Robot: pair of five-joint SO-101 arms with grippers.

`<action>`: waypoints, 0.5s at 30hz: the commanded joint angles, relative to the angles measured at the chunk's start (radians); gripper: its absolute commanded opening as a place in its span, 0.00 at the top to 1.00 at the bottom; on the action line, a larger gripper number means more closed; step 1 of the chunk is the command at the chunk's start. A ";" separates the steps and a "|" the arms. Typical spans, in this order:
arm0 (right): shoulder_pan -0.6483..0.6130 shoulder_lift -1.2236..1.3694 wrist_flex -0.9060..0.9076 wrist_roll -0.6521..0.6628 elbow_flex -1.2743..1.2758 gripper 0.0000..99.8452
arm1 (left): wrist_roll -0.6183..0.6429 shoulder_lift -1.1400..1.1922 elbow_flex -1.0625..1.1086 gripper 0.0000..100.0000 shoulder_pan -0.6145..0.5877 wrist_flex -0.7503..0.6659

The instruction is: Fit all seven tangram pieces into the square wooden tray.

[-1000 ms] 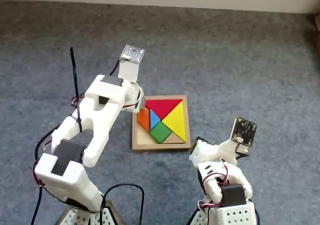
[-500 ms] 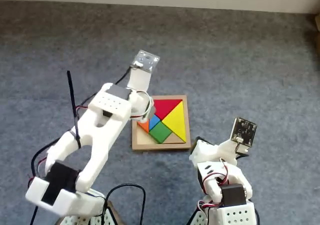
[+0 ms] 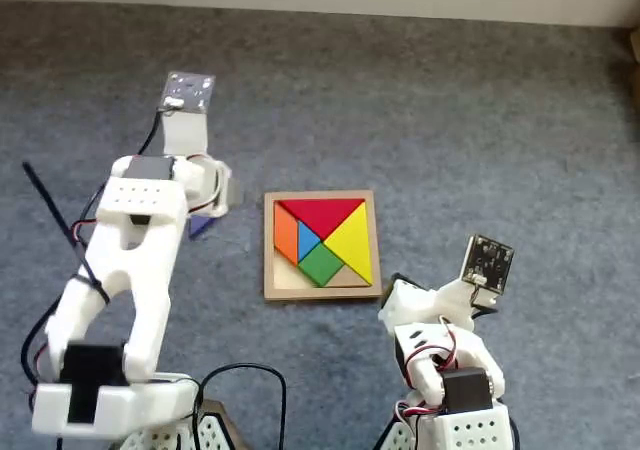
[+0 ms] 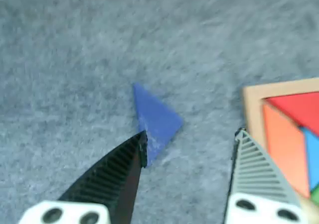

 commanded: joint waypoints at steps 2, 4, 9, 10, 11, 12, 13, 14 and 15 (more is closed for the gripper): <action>0.013 -0.015 -0.015 0.011 0.104 1.00 | -0.037 0.168 -0.156 0.72 -0.061 0.009; 0.013 -0.015 -0.016 0.011 0.104 1.00 | -0.037 0.260 -0.226 0.72 -0.076 0.012; 0.013 -0.015 -0.016 0.011 0.104 1.00 | -0.038 0.464 -0.427 0.72 -0.081 0.135; 0.013 -0.015 -0.016 0.011 0.104 1.00 | -0.038 0.498 -0.466 0.72 -0.081 0.163; 0.013 -0.015 -0.016 0.011 0.104 1.00 | -0.038 0.530 -0.503 0.72 -0.081 0.186; 0.013 -0.015 -0.016 0.011 0.104 1.00 | -0.038 0.561 -0.536 0.72 -0.081 0.206; 0.013 -0.015 -0.016 0.011 0.104 1.00 | -0.038 0.590 -0.567 0.72 -0.081 0.222; 0.013 -0.015 -0.016 0.011 0.104 1.00 | -0.038 0.616 -0.595 0.72 -0.081 0.241; 0.013 -0.015 -0.016 0.011 0.104 1.00 | -0.038 0.638 -0.619 0.72 -0.081 0.259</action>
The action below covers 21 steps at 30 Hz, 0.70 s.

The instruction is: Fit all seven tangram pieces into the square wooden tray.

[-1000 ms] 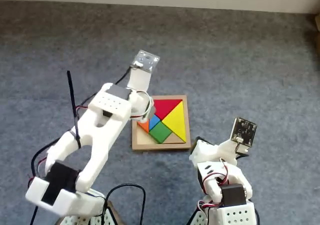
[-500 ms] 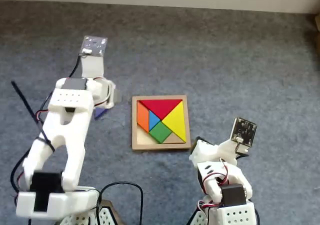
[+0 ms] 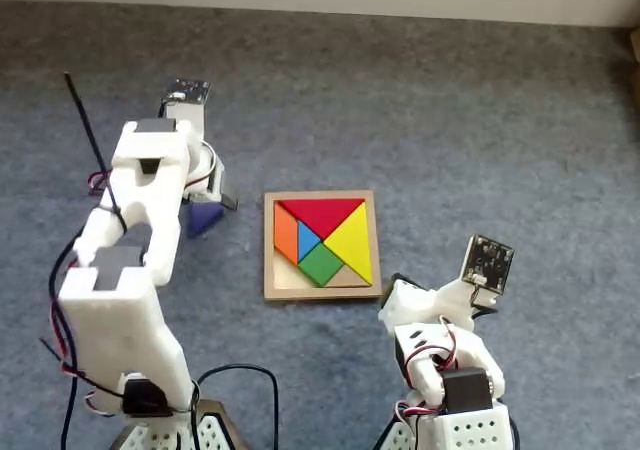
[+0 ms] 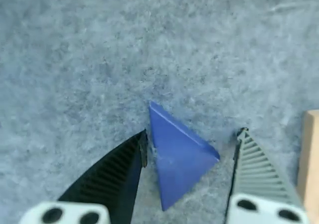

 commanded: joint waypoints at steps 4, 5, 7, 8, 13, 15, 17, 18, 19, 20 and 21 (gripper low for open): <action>0.013 -0.015 -0.016 0.011 0.104 1.00 | -0.008 0.111 -0.209 0.75 -0.025 0.133; 0.013 -0.015 -0.016 0.011 0.104 1.00 | -0.009 0.116 -0.217 0.76 -0.025 0.141; 0.013 -0.015 -0.016 0.011 0.104 1.00 | -0.009 0.116 -0.225 0.76 -0.031 0.160; 0.013 -0.015 -0.016 0.011 0.104 1.00 | -0.009 0.116 -0.228 0.76 -0.036 0.170; 0.013 -0.015 -0.016 0.011 0.104 1.00 | -0.009 0.116 -0.220 0.76 -0.042 0.178; 0.013 -0.015 -0.016 0.011 0.104 1.00 | -0.009 0.116 -0.220 0.76 -0.042 0.206; 0.013 -0.015 -0.016 0.011 0.104 1.00 | -0.009 0.116 -0.222 0.76 -0.038 0.226; 0.013 -0.015 -0.016 0.011 0.104 1.00 | -0.009 0.116 -0.222 0.76 -0.036 0.229; 0.013 -0.015 -0.016 0.011 0.104 1.00 | -0.009 0.116 -0.220 0.76 -0.036 0.233; 0.013 -0.015 -0.016 0.011 0.104 1.00 | -0.009 0.116 -0.220 0.76 -0.035 0.233; 0.013 -0.015 -0.016 0.011 0.104 1.00 | -0.009 0.116 -0.220 0.76 -0.035 0.233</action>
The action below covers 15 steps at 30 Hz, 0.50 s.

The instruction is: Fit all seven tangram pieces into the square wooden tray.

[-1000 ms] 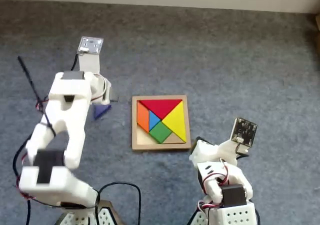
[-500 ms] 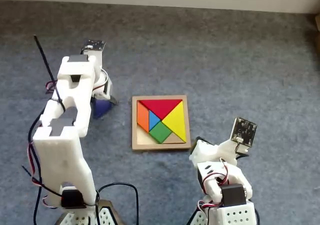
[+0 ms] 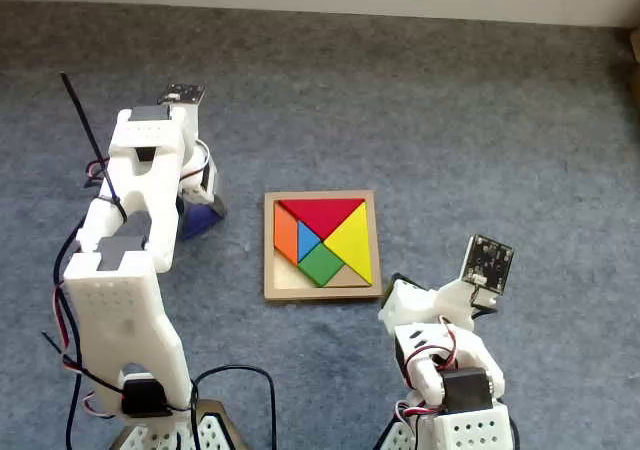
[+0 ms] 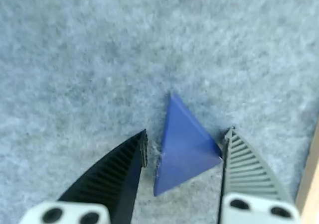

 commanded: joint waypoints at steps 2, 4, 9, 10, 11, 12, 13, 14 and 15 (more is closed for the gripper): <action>0.013 -0.015 -0.016 0.011 0.104 1.00 | -0.009 -0.007 -0.033 0.76 -0.007 0.018; 0.013 -0.015 -0.016 0.011 0.104 1.00 | -0.011 -0.007 -0.031 0.76 0.004 0.018; 0.013 -0.015 -0.016 0.011 0.104 1.00 | -0.077 -0.007 -0.016 0.76 0.033 0.032; 0.013 -0.015 -0.016 0.011 0.104 1.00 | -0.077 -0.007 -0.016 0.76 0.033 0.032; 0.013 -0.015 -0.016 0.011 0.104 1.00 | -0.078 -0.007 -0.018 0.76 0.030 0.032; 0.013 -0.015 -0.016 0.011 0.104 1.00 | -0.078 -0.007 -0.018 0.76 0.027 0.032; 0.013 -0.015 -0.016 0.011 0.104 1.00 | -0.080 -0.007 -0.018 0.76 0.022 0.032; 0.013 -0.015 -0.016 0.011 0.104 1.00 | -0.080 -0.007 -0.018 0.76 0.022 0.032; 0.013 -0.015 -0.016 0.011 0.104 1.00 | -0.089 -0.007 -0.018 0.76 0.025 0.034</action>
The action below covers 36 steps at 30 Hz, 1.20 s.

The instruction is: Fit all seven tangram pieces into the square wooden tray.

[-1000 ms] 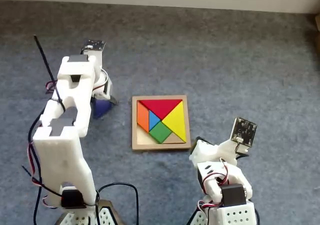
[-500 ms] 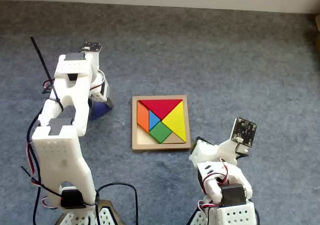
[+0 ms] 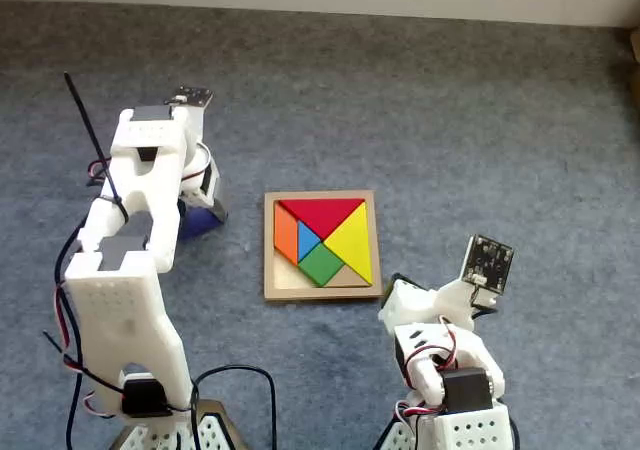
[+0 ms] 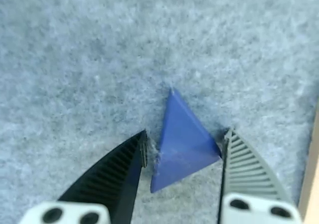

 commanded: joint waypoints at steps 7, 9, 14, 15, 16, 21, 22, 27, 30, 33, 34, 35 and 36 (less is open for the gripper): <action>0.013 -0.015 -0.016 0.011 0.104 1.00 | -0.078 -0.007 -0.016 0.76 0.036 0.020; 0.013 -0.015 -0.016 0.011 0.104 1.00 | -0.080 -0.007 -0.016 0.76 0.038 0.020; 0.013 -0.015 -0.016 0.011 0.104 1.00 | -0.081 -0.007 -0.022 0.70 0.031 0.015; 0.013 -0.015 -0.016 0.011 0.104 1.00 | -0.081 -0.007 -0.024 0.71 0.030 0.014; 0.013 -0.015 -0.016 0.011 0.104 1.00 | -0.081 -0.007 -0.025 0.71 0.022 0.012; 0.013 -0.015 -0.016 0.011 0.104 1.00 | -0.157 -0.005 -0.024 0.72 0.001 0.012; 0.013 -0.015 -0.016 0.011 0.104 1.00 | -0.175 -0.004 -0.024 0.74 -0.007 0.012; 0.013 -0.015 -0.016 0.011 0.104 1.00 | -0.192 0.001 -0.024 0.77 -0.031 0.014; 0.013 -0.015 -0.016 0.011 0.104 1.00 | -0.192 0.001 -0.022 0.77 -0.031 0.015; 0.013 -0.015 -0.016 0.011 0.104 1.00 | -0.192 0.001 -0.021 0.77 -0.030 0.014; 0.013 -0.015 -0.016 0.011 0.104 1.00 | -0.192 0.001 -0.021 0.77 -0.030 0.014; 0.013 -0.015 -0.016 0.011 0.104 1.00 | -0.192 0.001 -0.021 0.77 -0.028 0.014; 0.013 -0.015 -0.016 0.011 0.104 1.00 | -0.192 0.001 -0.021 0.77 -0.028 0.014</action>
